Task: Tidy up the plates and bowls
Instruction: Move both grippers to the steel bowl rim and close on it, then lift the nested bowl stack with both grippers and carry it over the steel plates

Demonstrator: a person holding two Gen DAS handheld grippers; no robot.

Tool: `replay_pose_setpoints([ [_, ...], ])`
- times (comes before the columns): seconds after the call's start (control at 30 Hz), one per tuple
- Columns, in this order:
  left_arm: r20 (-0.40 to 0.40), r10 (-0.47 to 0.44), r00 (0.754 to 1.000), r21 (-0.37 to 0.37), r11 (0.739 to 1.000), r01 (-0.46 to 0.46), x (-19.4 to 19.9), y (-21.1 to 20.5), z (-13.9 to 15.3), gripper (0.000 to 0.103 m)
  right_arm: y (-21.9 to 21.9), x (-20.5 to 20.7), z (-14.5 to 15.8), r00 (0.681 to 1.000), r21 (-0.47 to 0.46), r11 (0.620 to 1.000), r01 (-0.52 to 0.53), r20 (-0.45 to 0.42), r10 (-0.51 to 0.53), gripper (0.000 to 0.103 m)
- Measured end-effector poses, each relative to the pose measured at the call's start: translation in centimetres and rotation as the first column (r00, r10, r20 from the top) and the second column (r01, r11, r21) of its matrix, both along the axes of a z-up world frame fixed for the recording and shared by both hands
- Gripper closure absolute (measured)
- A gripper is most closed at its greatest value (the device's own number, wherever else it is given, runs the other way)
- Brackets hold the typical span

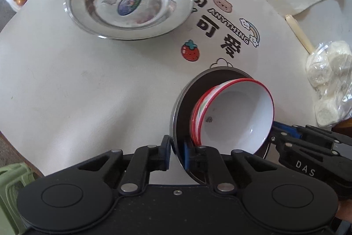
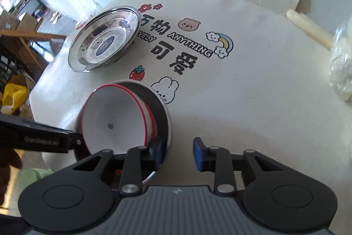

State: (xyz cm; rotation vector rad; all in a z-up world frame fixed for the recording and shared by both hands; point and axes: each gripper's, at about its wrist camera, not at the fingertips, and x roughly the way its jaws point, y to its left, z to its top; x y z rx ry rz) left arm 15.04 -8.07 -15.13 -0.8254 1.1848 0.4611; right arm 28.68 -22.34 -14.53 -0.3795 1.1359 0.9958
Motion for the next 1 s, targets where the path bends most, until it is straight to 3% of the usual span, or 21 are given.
replay_pose_setpoints([
  [0.07,-0.003,-0.015,1.0,-0.005,1.0,0.015,0.3,0.0,0.0,0.091,0.1,0.0,0.0,0.999,0.003,1.0,0.023,-0.028,-0.023,0.092],
  [0.27,-0.007,-0.018,1.0,-0.015,1.0,0.018,0.3,0.1,-0.1,0.091,-0.1,1.4,-0.7,0.982,-0.001,0.994,0.11,-0.156,-0.109,0.093],
  [0.5,-0.008,-0.033,0.999,0.003,0.999,0.033,0.4,0.0,-0.1,0.091,0.4,0.6,-0.6,0.988,-0.025,0.995,0.101,-0.118,-0.103,0.094],
  [1.0,0.001,-0.041,0.999,0.001,0.999,0.041,0.3,0.0,0.0,0.091,-0.1,1.5,-1.0,0.969,-0.02,0.989,0.145,-0.198,-0.146,0.094],
])
